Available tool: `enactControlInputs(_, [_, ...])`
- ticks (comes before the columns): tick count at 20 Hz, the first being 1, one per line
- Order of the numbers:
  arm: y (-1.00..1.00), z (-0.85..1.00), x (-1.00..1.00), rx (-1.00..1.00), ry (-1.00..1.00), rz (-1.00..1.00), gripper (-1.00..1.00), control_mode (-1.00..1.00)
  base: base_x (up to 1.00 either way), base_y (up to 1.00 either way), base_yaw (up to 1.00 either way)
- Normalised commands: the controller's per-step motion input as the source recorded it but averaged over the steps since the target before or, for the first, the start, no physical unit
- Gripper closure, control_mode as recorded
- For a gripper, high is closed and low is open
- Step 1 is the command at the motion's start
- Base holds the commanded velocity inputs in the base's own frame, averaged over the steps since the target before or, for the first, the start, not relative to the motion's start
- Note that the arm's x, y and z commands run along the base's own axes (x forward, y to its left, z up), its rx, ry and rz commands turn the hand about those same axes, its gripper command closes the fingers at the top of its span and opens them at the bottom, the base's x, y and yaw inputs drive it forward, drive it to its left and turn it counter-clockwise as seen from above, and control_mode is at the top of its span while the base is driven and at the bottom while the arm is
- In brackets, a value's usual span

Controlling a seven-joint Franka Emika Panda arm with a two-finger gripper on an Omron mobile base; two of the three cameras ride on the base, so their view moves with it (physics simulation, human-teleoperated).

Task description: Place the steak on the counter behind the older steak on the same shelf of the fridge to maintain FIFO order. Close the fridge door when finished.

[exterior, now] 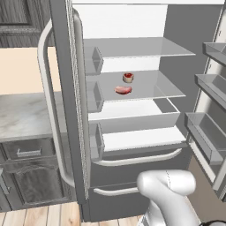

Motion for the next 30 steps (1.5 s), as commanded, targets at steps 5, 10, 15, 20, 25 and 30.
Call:
enactControlInputs(5, [-0.17,-0.18,0.75,0.03,0.0,0.02,-1.0,-1.0,0.0,0.0,0.0])
enactControlInputs(10, [-0.17,-0.08,0.27,0.03,0.0,0.05,-1.0,-1.0,0.0,0.0,0.0])
enactControlInputs(15, [-0.04,0.0,0.03,0.0,0.01,0.0,-1.0,-1.0,0.0,0.0,0.0])
enactControlInputs(20, [0.19,0.03,0.09,0.0,0.04,0.08,-1.0,-1.0,0.0,0.0,0.0])
enactControlInputs(25, [0.49,0.12,0.0,-0.02,0.0,0.13,-1.0,-1.0,0.0,0.0,0.0])
enactControlInputs(30, [0.72,0.18,-0.09,-0.09,0.0,0.16,-1.0,-1.0,0.0,0.0,0.0])
